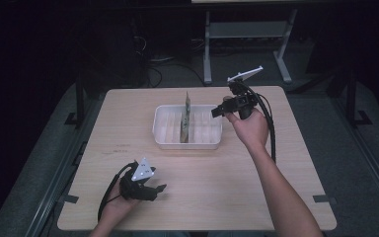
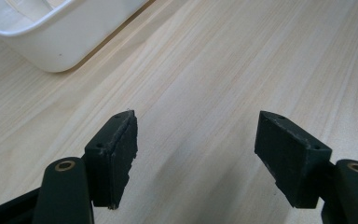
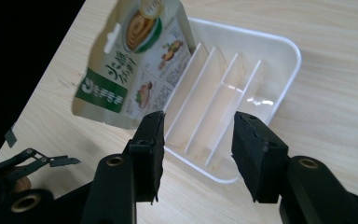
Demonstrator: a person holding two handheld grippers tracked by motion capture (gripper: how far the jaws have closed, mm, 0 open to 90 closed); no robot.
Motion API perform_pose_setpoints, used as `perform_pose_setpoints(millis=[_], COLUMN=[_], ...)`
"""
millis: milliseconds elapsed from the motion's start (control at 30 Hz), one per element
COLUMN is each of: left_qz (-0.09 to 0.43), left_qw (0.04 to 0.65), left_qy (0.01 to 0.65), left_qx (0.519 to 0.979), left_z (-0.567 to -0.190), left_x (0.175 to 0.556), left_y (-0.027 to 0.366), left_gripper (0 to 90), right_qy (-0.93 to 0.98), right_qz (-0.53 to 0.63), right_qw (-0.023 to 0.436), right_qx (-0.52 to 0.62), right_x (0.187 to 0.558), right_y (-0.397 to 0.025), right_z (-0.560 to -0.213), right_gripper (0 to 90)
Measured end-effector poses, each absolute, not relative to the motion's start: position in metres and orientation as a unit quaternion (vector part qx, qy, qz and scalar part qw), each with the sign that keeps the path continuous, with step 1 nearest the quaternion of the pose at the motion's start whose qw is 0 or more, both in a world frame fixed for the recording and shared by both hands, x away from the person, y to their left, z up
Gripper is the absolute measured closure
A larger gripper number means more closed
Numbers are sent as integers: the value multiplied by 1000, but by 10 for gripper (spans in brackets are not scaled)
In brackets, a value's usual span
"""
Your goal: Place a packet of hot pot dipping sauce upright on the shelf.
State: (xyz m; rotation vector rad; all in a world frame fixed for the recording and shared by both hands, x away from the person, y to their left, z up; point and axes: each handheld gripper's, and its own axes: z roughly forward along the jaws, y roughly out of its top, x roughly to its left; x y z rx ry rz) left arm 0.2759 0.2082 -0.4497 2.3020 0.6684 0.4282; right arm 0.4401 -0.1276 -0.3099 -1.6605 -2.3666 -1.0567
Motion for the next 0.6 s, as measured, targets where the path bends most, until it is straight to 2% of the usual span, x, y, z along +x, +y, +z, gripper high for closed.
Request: perform_pose_setpoints(millis=[600], left_qz=[169], left_qw=[347], left_qy=[257], left_qx=[886], left_z=[-449], left_x=[275], left_y=[208], left_gripper=[294], right_qy=[-765], right_qz=[-342], right_qw=[55], right_qx=[-543], right_x=[421], right_y=[-151], right_z=[-340], right_gripper=[527])
